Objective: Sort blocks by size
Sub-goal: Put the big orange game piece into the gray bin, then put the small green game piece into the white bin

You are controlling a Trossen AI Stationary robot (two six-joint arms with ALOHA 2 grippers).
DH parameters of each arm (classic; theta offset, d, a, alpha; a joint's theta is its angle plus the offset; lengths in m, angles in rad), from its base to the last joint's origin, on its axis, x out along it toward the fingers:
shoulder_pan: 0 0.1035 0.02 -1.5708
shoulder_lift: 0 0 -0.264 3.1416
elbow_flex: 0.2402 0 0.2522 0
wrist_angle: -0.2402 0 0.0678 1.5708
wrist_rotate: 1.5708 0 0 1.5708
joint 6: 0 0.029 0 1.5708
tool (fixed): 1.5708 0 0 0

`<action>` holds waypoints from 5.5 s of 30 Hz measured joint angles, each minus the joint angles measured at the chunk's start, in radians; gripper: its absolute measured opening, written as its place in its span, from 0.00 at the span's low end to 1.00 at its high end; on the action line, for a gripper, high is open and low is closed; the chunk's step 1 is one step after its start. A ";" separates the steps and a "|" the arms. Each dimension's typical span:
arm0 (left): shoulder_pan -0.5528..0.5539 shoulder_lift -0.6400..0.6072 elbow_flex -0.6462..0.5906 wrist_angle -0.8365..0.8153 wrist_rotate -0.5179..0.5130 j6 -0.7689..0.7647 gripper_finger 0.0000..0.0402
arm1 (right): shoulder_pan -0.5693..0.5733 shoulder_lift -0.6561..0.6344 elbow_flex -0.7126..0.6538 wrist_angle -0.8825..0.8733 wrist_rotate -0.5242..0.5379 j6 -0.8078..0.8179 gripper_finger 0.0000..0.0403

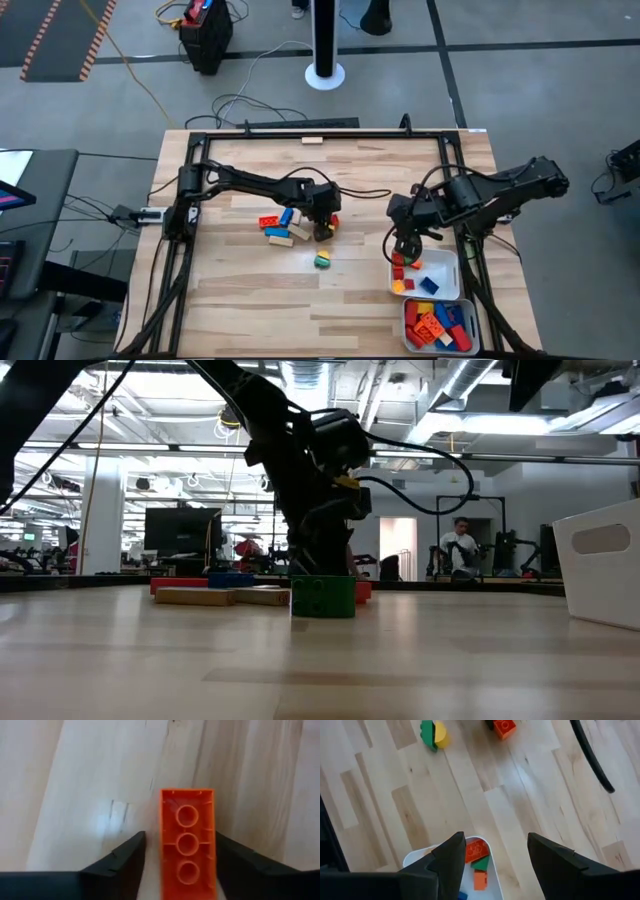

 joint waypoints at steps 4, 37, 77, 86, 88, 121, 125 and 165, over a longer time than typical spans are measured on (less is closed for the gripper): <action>0.009 -0.002 -0.007 -0.016 0.035 0.026 0.34 | 0.024 0.000 0.000 0.002 0.001 0.013 0.59; 0.176 -0.217 -0.013 0.744 1.172 -0.582 0.34 | -0.044 0.017 -0.006 0.704 0.253 -0.664 0.61; 0.143 -0.216 -0.013 0.942 1.111 -0.793 0.35 | -0.111 0.097 -0.005 0.758 0.059 -0.873 0.53; 0.142 -0.216 -0.013 0.933 1.119 -0.811 0.35 | -0.119 0.111 -0.005 0.770 0.056 -0.874 0.28; 0.142 -0.216 -0.013 0.924 1.106 -0.822 0.36 | -0.118 0.111 -0.005 0.767 0.056 -0.871 0.28; 0.292 -0.217 -0.012 -0.027 0.560 0.004 0.60 | 0.490 0.075 -0.387 0.633 -0.473 0.981 0.32; 0.270 -0.217 -0.012 -0.068 0.558 0.093 0.60 | 0.513 0.095 -0.401 0.648 -0.463 1.078 0.39; -0.287 -0.184 -0.053 0.047 0.187 0.058 0.60 | 0.162 -0.266 -0.273 -0.201 -0.073 0.609 0.49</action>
